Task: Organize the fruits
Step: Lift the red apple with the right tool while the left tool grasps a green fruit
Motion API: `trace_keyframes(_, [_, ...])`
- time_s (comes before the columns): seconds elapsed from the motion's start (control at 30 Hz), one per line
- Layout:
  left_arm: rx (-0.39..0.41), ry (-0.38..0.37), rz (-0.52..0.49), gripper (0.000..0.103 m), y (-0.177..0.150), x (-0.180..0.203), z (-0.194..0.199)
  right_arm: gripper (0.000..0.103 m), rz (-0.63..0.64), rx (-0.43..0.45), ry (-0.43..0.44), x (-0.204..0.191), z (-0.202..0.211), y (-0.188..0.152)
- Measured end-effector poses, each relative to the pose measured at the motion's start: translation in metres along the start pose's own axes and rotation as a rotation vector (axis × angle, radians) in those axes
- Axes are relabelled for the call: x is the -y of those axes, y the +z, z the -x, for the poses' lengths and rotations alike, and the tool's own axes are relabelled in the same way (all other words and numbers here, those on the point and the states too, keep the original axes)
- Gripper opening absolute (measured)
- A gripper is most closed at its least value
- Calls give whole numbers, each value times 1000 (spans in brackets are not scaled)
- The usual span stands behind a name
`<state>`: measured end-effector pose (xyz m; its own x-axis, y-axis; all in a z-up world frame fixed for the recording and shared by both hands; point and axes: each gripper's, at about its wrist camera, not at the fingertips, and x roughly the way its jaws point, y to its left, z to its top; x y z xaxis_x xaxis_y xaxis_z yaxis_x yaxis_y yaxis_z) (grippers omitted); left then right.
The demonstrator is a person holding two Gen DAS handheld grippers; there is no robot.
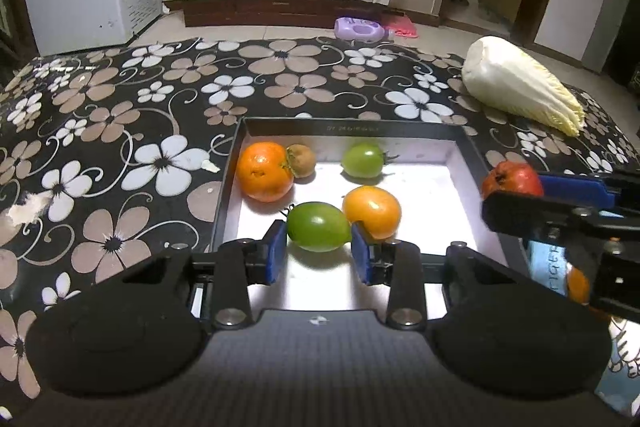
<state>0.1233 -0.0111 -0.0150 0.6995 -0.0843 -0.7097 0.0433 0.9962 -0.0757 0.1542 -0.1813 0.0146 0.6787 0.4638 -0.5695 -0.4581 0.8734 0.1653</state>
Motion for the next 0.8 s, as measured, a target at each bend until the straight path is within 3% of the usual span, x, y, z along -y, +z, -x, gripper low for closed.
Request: trace_keyframes(0.8, [26, 26, -33, 41, -23, 22, 49, 36, -42, 45, -22, -18, 35, -18])
